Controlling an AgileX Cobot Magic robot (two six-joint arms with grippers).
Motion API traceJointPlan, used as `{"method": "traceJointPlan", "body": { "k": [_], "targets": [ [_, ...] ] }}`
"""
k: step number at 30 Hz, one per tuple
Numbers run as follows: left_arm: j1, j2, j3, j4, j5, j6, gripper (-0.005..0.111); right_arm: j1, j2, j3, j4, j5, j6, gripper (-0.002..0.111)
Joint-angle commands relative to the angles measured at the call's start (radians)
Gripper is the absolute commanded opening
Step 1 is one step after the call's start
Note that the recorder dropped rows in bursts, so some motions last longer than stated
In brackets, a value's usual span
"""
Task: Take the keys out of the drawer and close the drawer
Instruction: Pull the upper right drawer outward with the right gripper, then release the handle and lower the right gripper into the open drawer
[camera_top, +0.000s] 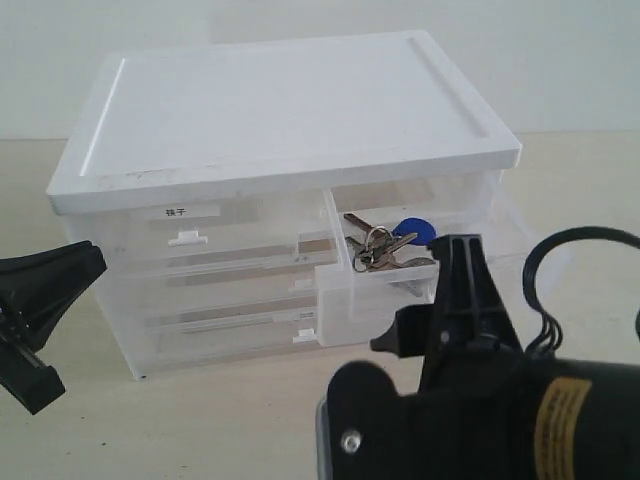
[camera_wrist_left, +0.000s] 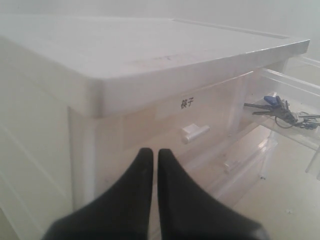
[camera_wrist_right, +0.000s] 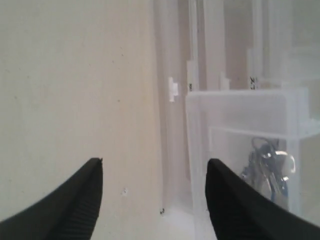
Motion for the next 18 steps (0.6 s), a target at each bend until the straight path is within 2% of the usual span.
{"method": "traceJointPlan", "body": {
  "k": [1,5,10,13,18],
  "targets": [
    [0.001,0.004,-0.005,0.0,-0.014,-0.008,0.005,0.105,-0.008,0.004,0.002,-0.002,0.054,0.055],
    [0.001,0.004,-0.005,0.0,-0.014,0.004,0.005,0.166,-0.008,-0.056,-0.029,0.087,0.27,0.055],
    [0.001,0.004,-0.005,0.0,-0.014,0.004,0.005,0.147,-0.01,-0.171,-0.179,0.329,0.372,0.055],
    [0.001,0.004,-0.005,0.004,-0.014,0.004,0.005,0.078,-0.01,-0.228,-0.196,0.387,0.416,0.055],
    [0.001,0.004,-0.005,0.009,-0.014,0.004,0.005,-0.128,-0.031,-0.255,-0.122,0.371,0.436,0.055]
  ]
}}
